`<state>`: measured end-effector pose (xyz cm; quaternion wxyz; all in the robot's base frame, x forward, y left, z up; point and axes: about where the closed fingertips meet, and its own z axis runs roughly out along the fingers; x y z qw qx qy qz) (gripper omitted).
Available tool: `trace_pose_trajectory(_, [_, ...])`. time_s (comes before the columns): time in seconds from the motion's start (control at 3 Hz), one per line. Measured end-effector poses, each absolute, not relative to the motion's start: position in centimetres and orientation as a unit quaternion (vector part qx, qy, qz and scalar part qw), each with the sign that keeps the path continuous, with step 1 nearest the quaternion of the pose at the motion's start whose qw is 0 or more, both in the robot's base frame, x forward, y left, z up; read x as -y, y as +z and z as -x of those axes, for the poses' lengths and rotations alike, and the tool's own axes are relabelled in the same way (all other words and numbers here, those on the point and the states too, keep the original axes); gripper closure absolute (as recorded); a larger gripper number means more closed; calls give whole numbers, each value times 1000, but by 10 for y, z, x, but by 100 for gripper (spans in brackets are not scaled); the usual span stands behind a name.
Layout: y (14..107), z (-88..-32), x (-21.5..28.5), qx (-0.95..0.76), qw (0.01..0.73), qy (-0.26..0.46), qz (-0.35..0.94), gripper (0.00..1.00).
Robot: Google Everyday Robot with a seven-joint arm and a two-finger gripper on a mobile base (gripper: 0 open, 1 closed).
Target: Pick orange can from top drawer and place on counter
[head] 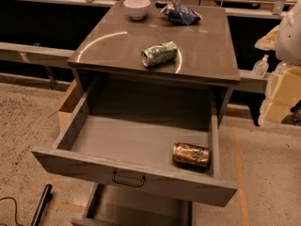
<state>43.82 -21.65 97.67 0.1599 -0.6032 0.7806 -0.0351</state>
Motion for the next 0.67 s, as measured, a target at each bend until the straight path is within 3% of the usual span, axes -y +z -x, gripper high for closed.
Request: trace_pose_trajectory(0.67, [953, -442, 215, -780, 166, -30, 602, 0])
